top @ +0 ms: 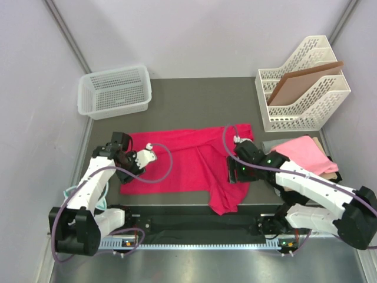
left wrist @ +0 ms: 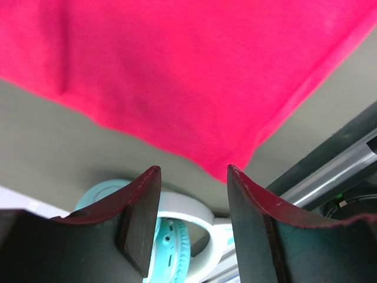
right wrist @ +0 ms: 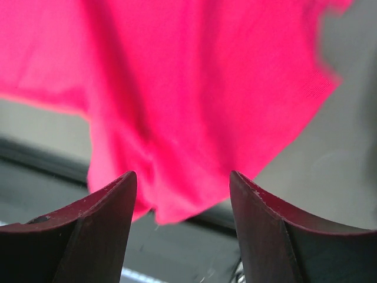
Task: Fold and stack the t-shirts
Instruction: Grap the side of the flattened tshirt closest away from the robot with both arms
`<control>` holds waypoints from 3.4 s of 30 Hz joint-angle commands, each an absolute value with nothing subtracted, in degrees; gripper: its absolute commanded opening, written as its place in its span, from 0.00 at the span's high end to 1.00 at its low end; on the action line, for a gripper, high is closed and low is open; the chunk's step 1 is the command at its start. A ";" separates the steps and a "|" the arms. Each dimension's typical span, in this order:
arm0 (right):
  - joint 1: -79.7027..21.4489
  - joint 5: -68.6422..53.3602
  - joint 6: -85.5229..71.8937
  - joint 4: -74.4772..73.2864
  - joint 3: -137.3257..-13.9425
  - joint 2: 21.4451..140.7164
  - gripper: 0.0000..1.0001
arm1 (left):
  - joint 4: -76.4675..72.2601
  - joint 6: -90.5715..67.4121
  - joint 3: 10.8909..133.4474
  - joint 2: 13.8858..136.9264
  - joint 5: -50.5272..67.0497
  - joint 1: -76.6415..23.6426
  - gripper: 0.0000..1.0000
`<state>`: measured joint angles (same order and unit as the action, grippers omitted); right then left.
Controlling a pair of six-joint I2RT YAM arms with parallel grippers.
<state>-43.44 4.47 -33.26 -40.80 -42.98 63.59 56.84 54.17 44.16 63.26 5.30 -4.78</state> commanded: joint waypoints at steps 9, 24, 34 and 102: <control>-62.22 5.10 -52.55 -46.84 -38.15 57.48 0.39 | 45.28 50.10 37.18 67.40 1.58 -8.44 0.47; -69.52 6.85 -58.36 -42.63 -33.58 61.87 0.44 | 34.81 48.16 36.83 78.13 0.97 -8.09 0.53; -69.52 10.36 -56.16 -35.86 -33.92 69.34 0.59 | 35.86 48.16 38.76 77.08 0.97 -6.77 0.77; -70.57 14.34 -57.48 -53.34 -45.88 54.58 1.00 | 62.72 52.64 47.55 66.72 2.99 -7.82 1.00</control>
<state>-68.95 14.96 -57.19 -49.71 -43.68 57.41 52.40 50.78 44.58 71.44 0.01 -7.66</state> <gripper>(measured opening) 0.011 0.010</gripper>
